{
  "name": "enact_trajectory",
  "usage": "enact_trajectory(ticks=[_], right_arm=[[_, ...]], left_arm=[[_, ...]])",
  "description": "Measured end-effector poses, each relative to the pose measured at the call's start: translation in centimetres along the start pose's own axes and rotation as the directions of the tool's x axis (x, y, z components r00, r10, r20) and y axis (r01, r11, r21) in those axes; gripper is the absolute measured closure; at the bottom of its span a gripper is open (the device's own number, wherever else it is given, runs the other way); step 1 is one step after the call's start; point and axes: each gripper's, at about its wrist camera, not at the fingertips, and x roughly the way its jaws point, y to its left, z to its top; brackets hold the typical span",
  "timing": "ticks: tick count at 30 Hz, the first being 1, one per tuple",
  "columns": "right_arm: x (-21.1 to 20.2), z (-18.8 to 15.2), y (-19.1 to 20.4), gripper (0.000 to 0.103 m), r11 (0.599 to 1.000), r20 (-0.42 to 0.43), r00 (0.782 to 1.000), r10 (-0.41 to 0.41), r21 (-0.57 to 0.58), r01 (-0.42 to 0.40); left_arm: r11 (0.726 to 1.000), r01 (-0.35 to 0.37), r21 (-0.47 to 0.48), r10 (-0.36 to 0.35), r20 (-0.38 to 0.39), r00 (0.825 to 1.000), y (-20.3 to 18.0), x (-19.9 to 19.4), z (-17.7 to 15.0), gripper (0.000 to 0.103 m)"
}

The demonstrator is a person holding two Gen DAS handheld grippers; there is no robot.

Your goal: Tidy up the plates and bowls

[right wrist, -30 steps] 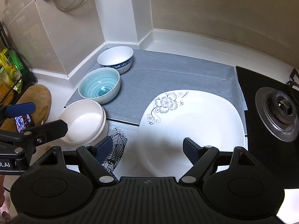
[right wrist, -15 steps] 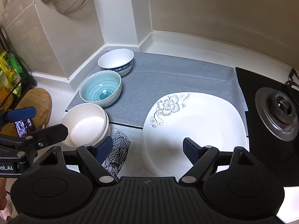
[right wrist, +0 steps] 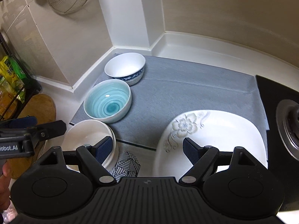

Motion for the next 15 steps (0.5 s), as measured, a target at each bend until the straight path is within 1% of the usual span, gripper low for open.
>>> enact_trajectory(ticks=[8, 15], right_arm=[[1.7, 1.7, 0.5, 0.019, 1.000, 0.002, 1.000, 0.014, 0.002, -0.014], [3.1, 3.1, 0.5, 0.019, 1.000, -0.004, 1.000, 0.016, 0.017, -0.016]], left_arm=[[0.999, -0.020, -0.035, 0.019, -0.028, 0.999, 1.0, 1.8, 1.6, 0.000], [0.998, -0.049, -0.041, 0.047, -0.056, 0.997, 2.0, 3.4, 2.8, 0.000]])
